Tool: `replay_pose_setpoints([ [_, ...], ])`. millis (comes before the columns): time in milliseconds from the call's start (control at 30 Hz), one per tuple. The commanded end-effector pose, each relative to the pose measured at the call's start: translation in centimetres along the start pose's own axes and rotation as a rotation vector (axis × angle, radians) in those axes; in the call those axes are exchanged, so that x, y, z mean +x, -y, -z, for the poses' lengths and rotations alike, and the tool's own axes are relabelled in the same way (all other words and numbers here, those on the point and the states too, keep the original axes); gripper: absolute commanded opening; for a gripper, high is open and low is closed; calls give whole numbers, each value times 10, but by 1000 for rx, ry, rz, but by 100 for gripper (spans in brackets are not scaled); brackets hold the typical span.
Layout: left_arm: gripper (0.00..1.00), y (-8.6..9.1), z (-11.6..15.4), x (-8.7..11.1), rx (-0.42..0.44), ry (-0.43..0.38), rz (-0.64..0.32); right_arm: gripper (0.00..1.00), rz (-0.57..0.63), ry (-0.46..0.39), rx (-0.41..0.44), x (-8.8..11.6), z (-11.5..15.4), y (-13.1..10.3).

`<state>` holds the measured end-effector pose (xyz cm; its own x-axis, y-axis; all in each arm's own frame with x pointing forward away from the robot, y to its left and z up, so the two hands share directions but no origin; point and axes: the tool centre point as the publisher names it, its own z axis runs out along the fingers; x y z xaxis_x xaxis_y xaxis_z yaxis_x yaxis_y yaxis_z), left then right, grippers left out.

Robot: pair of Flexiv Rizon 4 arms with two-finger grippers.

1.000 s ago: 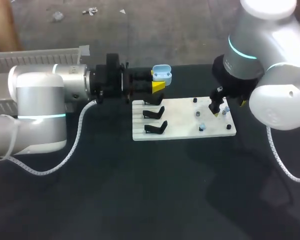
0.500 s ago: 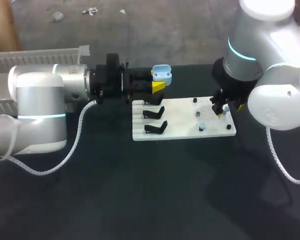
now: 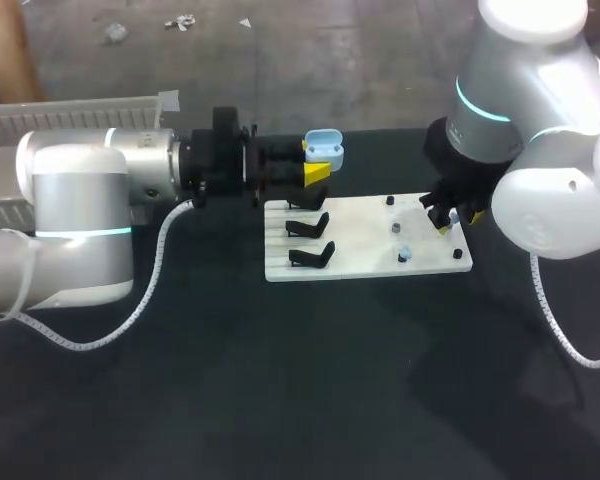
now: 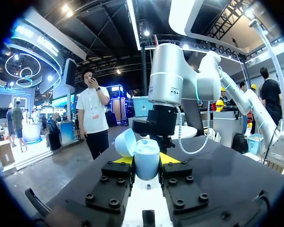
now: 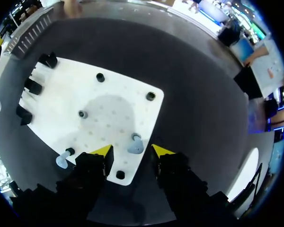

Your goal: Pick up each earbud case from the left stands, insert the matching earbuds, close the lid, and place the case in the box.

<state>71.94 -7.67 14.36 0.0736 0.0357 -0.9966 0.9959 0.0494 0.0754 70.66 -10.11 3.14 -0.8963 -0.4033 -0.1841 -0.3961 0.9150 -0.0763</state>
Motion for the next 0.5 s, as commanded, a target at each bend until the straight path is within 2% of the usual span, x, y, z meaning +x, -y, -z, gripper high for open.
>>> replay_pose_setpoints([
  [33, 0, 2, 0, 1, -7, 3, -4, 47, -1, -6, -1, -3, -1, 0],
  [500, 0, 2, 0, 1, -7, 3, -4, 41, -12, -14, -6, -4, -5, 2],
])
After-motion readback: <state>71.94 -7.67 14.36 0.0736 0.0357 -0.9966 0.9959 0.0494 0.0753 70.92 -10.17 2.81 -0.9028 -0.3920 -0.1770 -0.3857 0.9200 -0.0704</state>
